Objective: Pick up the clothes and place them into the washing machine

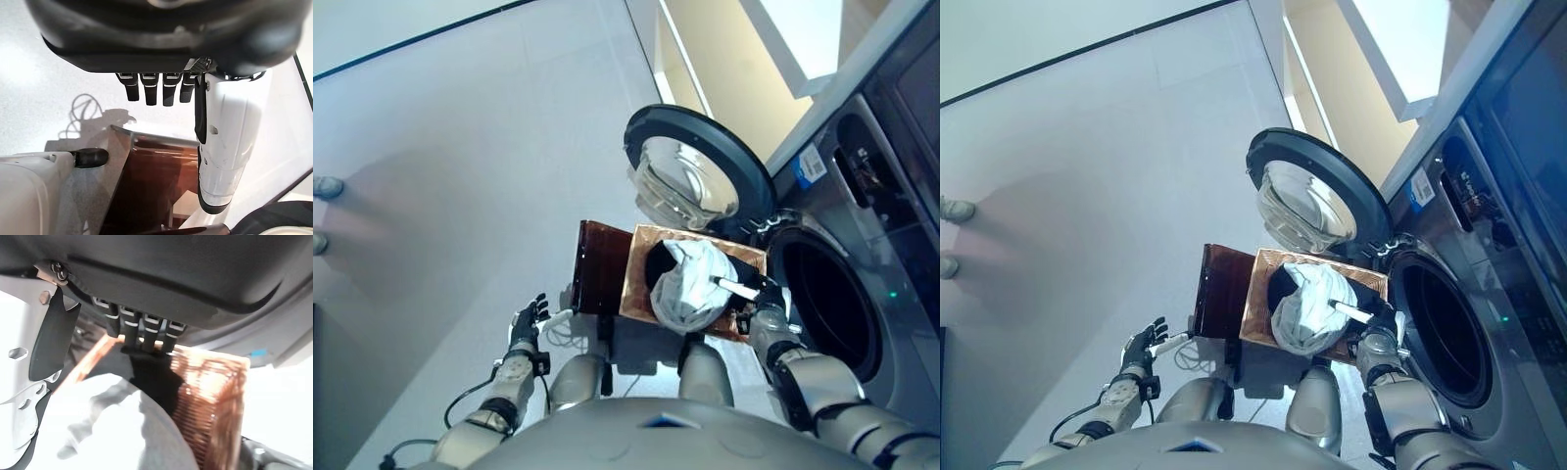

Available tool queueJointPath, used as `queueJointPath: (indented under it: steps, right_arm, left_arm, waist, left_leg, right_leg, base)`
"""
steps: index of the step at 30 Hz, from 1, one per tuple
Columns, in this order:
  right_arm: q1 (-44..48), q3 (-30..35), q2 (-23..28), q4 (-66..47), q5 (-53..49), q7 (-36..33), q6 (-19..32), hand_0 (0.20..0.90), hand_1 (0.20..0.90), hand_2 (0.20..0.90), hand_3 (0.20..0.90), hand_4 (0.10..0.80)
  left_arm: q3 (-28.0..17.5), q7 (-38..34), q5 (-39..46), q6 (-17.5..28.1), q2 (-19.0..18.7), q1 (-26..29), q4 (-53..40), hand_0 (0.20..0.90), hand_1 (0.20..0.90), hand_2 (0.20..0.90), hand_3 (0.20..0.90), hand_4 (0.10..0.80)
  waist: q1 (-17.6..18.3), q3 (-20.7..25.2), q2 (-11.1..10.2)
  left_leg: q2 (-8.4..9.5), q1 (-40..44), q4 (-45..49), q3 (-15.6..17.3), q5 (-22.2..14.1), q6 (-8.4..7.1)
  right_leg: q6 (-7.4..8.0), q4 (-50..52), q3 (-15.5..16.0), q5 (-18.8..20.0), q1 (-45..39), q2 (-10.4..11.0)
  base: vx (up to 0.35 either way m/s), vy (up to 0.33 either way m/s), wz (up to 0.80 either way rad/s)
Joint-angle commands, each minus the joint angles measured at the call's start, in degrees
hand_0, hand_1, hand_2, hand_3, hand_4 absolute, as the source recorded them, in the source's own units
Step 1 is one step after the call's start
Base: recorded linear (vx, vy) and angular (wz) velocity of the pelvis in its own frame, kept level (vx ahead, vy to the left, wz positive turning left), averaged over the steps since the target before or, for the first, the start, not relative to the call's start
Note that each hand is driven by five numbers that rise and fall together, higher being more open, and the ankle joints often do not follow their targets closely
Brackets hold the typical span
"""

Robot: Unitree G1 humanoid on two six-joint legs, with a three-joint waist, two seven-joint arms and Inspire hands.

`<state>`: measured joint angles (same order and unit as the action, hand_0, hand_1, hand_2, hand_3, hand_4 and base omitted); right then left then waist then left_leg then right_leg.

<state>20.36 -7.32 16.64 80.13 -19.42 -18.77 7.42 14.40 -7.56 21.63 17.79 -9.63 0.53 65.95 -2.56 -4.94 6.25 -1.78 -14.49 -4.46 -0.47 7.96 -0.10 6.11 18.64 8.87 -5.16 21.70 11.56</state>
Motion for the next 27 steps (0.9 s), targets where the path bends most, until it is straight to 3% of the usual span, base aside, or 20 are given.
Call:
queueJointPath:
  steps: [1, 6, 13, 19, 20, 21, 22, 23, 27]
  right_arm:
    - [6.03, -1.69, 1.02, -0.67, 3.17, -0.97, 1.87, 0.9, 0.9, 0.9, 0.9, 0.8]
    - [7.34, -3.17, 0.51, -0.95, 3.94, -0.77, 1.41, 0.9, 0.9, 0.9, 0.9, 0.8]
    - [11.39, -3.57, 1.14, 1.1, 2.66, -1.74, 0.69, 0.9, 0.9, 0.9, 0.9, 0.8]
    - [11.95, -4.3, -0.04, 1.49, 2.61, -1.91, 0.34, 0.9, 0.9, 0.9, 0.9, 0.8]
    - [11.68, -5.17, -0.97, 0.88, 2.69, -1.18, 0.32, 0.667, 0.667, 0.667, 0.667, 0.633]
    - [11.67, -5.18, -0.98, 0.86, 2.69, -1.19, 0.31, 0.499, 0.499, 0.499, 0.499, 0.514]
    - [11.68, -5.82, -1.34, 0.49, 2.97, -0.74, 0.29, 0.28, 0.28, 0.28, 0.28, 0.357]
    - [11.6, -6.34, -1.74, -0.15, 3.09, -0.48, 0.33, 0.2, 0.2, 0.2, 0.2, 0.3]
    - [12.39, -7.73, -2.77, -1.7, 3.5, -0.49, 0.5, 0.2, 0.2, 0.2, 0.2, 0.3]
  left_arm:
    - [-1.55, -1.28, -0.48, 1.87, -2.47, 4.26, -0.59, 0.9, 0.9, 0.9, 0.9, 0.8]
    - [-1.57, -1.26, -0.3, 1.94, -2.49, 3.85, -2.11, 0.9, 0.9, 0.9, 0.9, 0.8]
    - [0.59, -0.45, 0.43, 2.31, -2.78, 1.07, -11.79, 0.9, 0.9, 0.9, 0.9, 0.8]
    - [1.48, -0.55, 0.36, 2.12, -2.95, 0.93, -12.14, 0.9, 0.9, 0.9, 0.9, 0.8]
    - [1.5, -0.61, 0.33, 2.02, -2.93, 1.15, -12.71, 0.9, 0.9, 0.9, 0.9, 0.8]
    - [1.49, -0.61, 0.33, 2.01, -2.93, 1.13, -12.72, 0.9, 0.9, 0.9, 0.9, 0.8]
    - [1.49, -0.51, 0.51, 1.93, -2.86, 1.09, -13.06, 0.9, 0.9, 0.9, 0.9, 0.8]
    - [1.33, -0.53, 0.56, 1.94, -2.87, 1.21, -13.12, 0.9, 0.9, 0.9, 0.9, 0.8]
    - [1.51, -0.78, 0.97, 2.03, -2.77, 1.63, -13.63, 0.9, 0.9, 0.9, 0.9, 0.8]
  waist:
    - [-1.3, -2.76, -2.13]
    - [-2.08, -3.62, -1.63]
    - [-4.69, -6.08, 0.51]
    - [-4.96, -7.34, 1.0]
    - [-4.93, -7.8, 1.06]
    - [-4.92, -7.8, 1.05]
    - [-4.94, -8.07, 1.15]
    - [-4.93, -8.38, 1.2]
    - [-5.03, -9.23, 1.33]
  left_leg:
    - [-1.21, 2.98, 1.72, 0.37, -5.53, -5.75]
    - [-0.89, 1.93, 1.78, -0.08, -5.2, -5.7]
    - [0.18, -1.2, 1.87, -0.82, -3.82, -5.51]
    - [0.37, -1.65, 1.73, -1.04, -3.59, -5.35]
    - [0.61, -1.9, 1.77, -1.11, -3.59, -5.28]
    - [0.62, -1.91, 1.77, -1.11, -3.59, -5.28]
    - [0.68, -2.11, 1.79, -1.07, -3.54, -5.27]
    - [0.77, -2.34, 1.83, -1.07, -3.5, -5.24]
    - [0.92, -3.13, 1.67, -0.94, -3.14, -5.29]
  right_leg:
    - [2.48, -18.74, -0.49, 10.95, -7.67, 4.23]
    - [2.61, -18.71, 0.02, 11.19, -7.15, 4.52]
    - [2.78, -18.35, 0.92, 11.94, -4.94, 5.24]
    - [2.95, -18.42, 1.19, 12.27, -4.66, 5.41]
    - [2.96, -18.32, 1.2, 12.4, -4.33, 5.49]
    - [2.96, -18.31, 1.2, 12.4, -4.32, 5.5]
    - [2.95, -18.25, 1.23, 12.41, -4.13, 5.55]
    - [2.96, -18.21, 1.11, 12.49, -3.9, 5.59]
    - [2.99, -18.2, 1.09, 12.94, -2.91, 5.8]
  base:
    - [-0.019, 0.013, 0.04]
    - [-0.034, 0.013, 0.07]
    - [-0.058, 0.038, 0.11]
    - [-0.014, 0.026, 0.05]
    - [0.0, 0.0, 0.0]
    - [0.0, 0.0, 0.0]
    - [0.0, 0.0, 0.0]
    - [-0.039, 0.028, 0.0]
    - [-0.017, 0.008, -0.01]
